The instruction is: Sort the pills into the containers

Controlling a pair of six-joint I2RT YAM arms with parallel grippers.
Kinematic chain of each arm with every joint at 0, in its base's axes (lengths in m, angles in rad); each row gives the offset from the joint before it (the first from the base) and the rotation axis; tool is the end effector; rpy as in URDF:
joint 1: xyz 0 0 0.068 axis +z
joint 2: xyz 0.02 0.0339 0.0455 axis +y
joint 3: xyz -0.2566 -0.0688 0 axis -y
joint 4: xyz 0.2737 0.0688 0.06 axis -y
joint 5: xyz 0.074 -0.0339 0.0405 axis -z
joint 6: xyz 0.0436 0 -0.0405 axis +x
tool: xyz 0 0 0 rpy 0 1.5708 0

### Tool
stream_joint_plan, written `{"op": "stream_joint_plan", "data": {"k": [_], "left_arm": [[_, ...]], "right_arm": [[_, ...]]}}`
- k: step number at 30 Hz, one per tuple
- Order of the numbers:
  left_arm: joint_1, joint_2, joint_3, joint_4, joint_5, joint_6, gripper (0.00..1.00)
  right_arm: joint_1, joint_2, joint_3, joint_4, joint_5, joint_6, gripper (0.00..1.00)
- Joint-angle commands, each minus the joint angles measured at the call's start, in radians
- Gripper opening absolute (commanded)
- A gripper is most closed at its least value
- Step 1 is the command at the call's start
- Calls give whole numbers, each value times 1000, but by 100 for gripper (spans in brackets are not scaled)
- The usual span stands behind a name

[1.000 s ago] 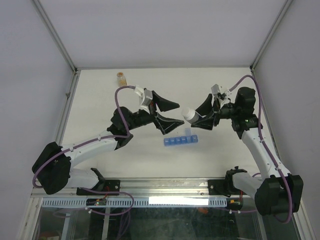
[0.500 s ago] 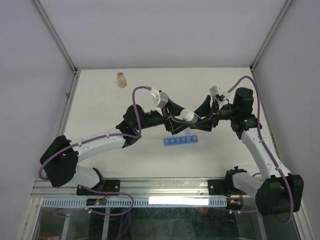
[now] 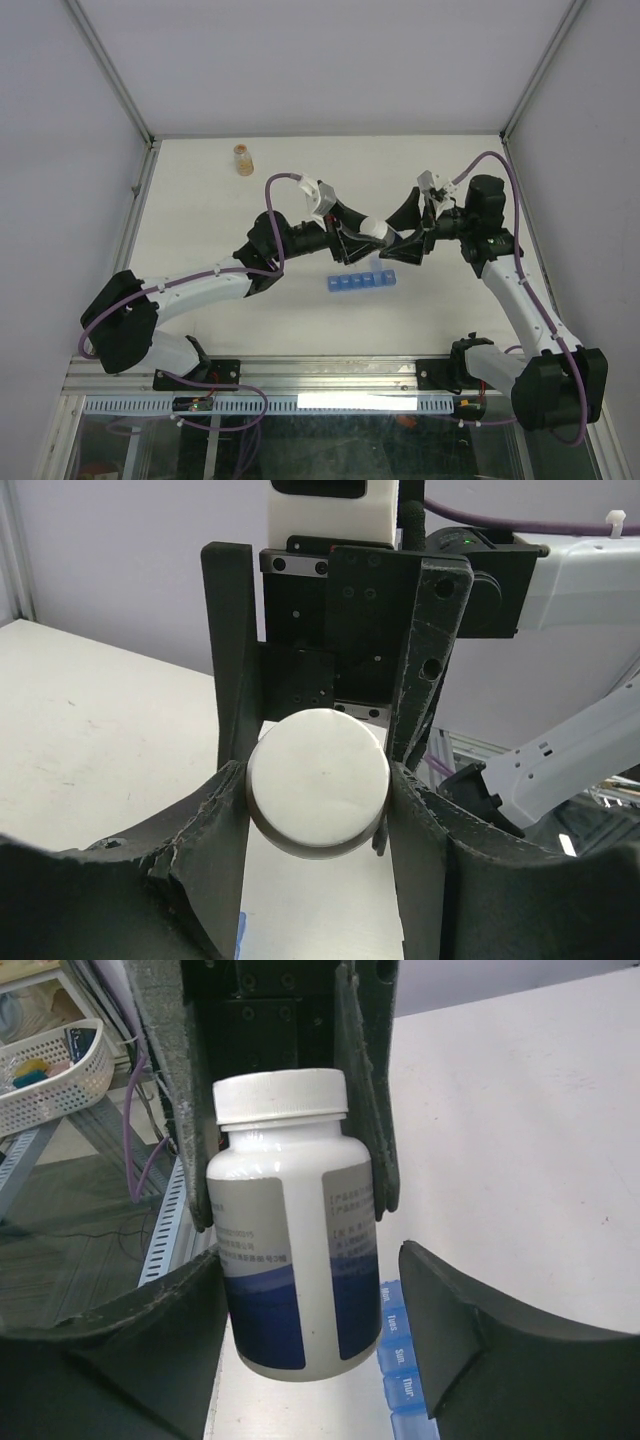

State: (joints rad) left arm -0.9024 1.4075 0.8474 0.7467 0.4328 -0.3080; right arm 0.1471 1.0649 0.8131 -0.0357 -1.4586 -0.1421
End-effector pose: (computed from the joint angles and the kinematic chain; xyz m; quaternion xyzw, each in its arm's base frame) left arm 0.2048 -0.2889 0.2932 0.3406 0.5475 -0.5405 0.5404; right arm 0.2423 0.0797 0.3055 -0.4807 0.5336 0.5349 0.4449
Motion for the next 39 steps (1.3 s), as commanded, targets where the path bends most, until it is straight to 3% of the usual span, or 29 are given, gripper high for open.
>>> {"op": "stream_joint_plan", "data": {"k": [1, 8, 11, 26, 39], "left_arm": [[-11, -23, -32, 160, -70, -83, 0], [-34, -7, -43, 177, -150, -119, 0], [-41, 7, -46, 189, -157, -131, 0], [-46, 15, -38, 184, -173, -132, 0], [-46, 1, -60, 170, -185, -116, 0]], "right_arm": [[17, -17, 48, -42, 98, -66, 73], [54, -30, 30, -49, 180, -112, 77], [68, -46, -13, 33, 168, -101, 77], [93, -46, -18, 85, 155, -41, 62], [68, -42, 6, 86, 148, 26, 71]]}}
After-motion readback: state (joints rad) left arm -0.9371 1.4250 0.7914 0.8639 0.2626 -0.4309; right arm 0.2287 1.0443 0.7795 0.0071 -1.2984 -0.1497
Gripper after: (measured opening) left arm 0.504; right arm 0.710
